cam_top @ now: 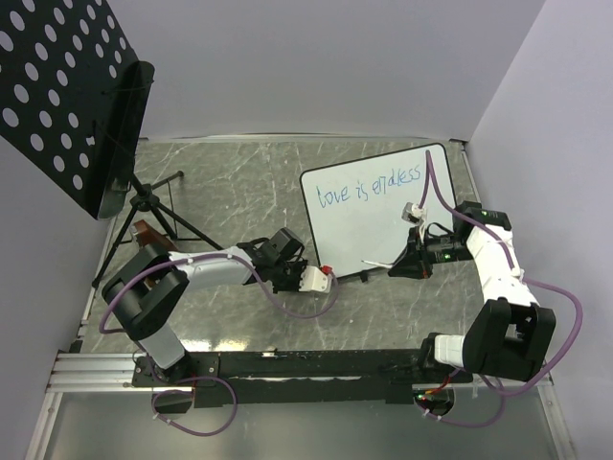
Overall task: Write a sentence on the whiteboard
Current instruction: Pick up the pen cap from the center of the board.
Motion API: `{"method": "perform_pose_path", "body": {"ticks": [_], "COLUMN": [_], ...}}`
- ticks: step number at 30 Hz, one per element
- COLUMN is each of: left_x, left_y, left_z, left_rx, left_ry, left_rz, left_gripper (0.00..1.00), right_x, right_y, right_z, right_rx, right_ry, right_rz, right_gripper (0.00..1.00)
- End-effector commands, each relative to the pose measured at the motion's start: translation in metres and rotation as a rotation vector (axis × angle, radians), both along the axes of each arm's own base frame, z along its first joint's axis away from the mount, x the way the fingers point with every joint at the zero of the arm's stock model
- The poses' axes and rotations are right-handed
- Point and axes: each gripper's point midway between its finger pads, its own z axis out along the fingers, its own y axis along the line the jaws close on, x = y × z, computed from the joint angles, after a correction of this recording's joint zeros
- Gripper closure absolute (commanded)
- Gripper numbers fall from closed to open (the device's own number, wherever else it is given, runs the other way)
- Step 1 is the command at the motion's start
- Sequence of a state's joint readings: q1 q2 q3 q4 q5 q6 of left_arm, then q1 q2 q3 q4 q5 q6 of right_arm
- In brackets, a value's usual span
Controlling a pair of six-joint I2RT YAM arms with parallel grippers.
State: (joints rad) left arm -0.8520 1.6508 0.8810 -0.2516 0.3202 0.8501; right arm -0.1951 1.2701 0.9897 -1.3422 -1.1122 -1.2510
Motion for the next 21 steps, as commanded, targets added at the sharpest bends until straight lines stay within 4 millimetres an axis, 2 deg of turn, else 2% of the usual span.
{"method": "perform_pose_path", "body": {"ticks": [1, 5, 13, 21], "left_x": [-0.019, -0.019, -0.013, -0.014], "left_y": [0.01, 0.004, -0.01, -0.025], "left_z": [-0.009, 0.005, 0.039, 0.058], "left_rx": [0.034, -0.048, -0.228, -0.347], "left_ry": [0.114, 0.117, 0.038, 0.035], "left_rz": [0.089, 0.135, 0.147, 0.161], "left_gripper": [0.99, 0.99, 0.99, 0.99], "right_x": [0.001, 0.004, 0.003, 0.003], "right_y": [0.0, 0.004, 0.037, 0.064], "right_z": [0.007, -0.001, -0.02, -0.033], "right_rx": [0.013, -0.021, -0.083, -0.108], "right_ry": [0.008, 0.046, 0.136, 0.258], "right_rz": [-0.005, -0.009, 0.097, 0.178], "right_gripper": [1.0, 1.0, 1.0, 1.0]}}
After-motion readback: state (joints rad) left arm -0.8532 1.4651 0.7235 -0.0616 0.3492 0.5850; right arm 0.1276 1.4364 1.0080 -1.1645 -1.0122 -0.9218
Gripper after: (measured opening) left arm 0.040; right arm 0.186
